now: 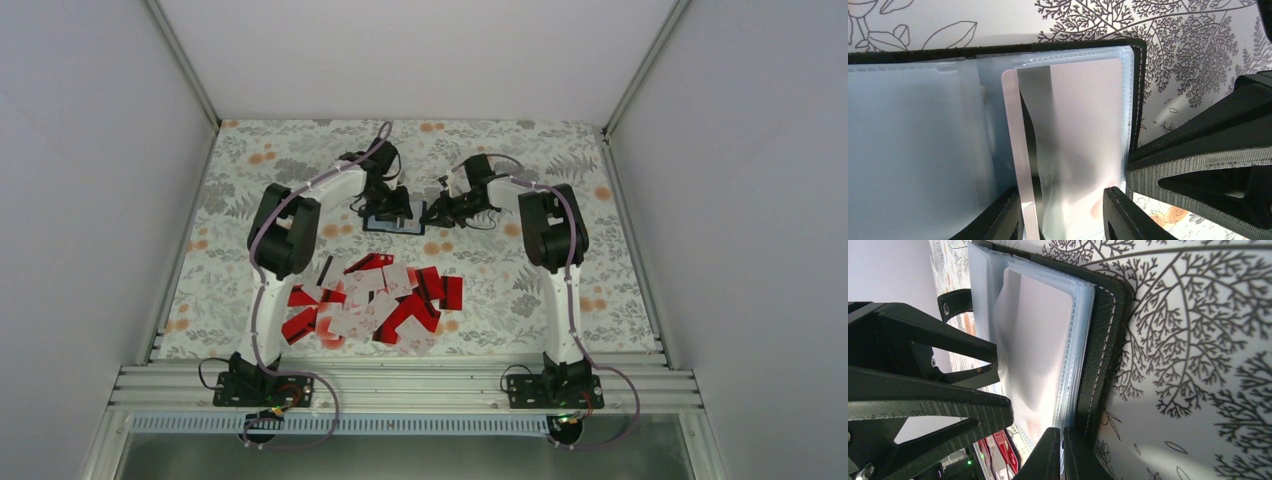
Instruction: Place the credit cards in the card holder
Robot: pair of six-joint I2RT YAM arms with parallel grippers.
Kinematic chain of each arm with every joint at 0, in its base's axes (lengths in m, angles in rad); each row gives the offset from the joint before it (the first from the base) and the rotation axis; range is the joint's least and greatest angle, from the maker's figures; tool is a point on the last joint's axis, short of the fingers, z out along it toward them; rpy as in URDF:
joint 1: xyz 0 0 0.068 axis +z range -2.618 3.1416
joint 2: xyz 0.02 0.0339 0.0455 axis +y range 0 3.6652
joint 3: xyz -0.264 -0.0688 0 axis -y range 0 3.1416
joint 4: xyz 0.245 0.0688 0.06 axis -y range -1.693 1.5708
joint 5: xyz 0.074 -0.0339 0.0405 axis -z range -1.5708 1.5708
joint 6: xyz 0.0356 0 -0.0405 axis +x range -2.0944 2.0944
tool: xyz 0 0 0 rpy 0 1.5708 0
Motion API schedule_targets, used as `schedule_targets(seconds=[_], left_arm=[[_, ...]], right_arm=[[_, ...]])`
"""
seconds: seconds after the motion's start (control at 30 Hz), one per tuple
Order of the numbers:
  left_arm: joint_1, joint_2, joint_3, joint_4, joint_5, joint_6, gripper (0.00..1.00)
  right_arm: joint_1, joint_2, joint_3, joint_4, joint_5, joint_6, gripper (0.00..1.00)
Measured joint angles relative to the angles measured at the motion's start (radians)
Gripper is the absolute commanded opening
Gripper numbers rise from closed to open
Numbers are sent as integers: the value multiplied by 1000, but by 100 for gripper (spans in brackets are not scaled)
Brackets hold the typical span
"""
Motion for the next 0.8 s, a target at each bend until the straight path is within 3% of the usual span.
schedule_targets(seconds=[0.1, 0.23, 0.6, 0.8], left_arm=[[-1, 9, 19, -23, -11, 0, 32], [-2, 13, 22, -31, -22, 4, 31], [-13, -9, -4, -14, -42, 23, 45], [-23, -50, -32, -32, -76, 47, 47]], right_arm=[[0, 0, -3, 5, -2, 0, 4], [0, -10, -14, 11, 4, 1, 5], [0, -40, -21, -38, 50, -10, 8], [0, -45, -21, -65, 58, -21, 9]])
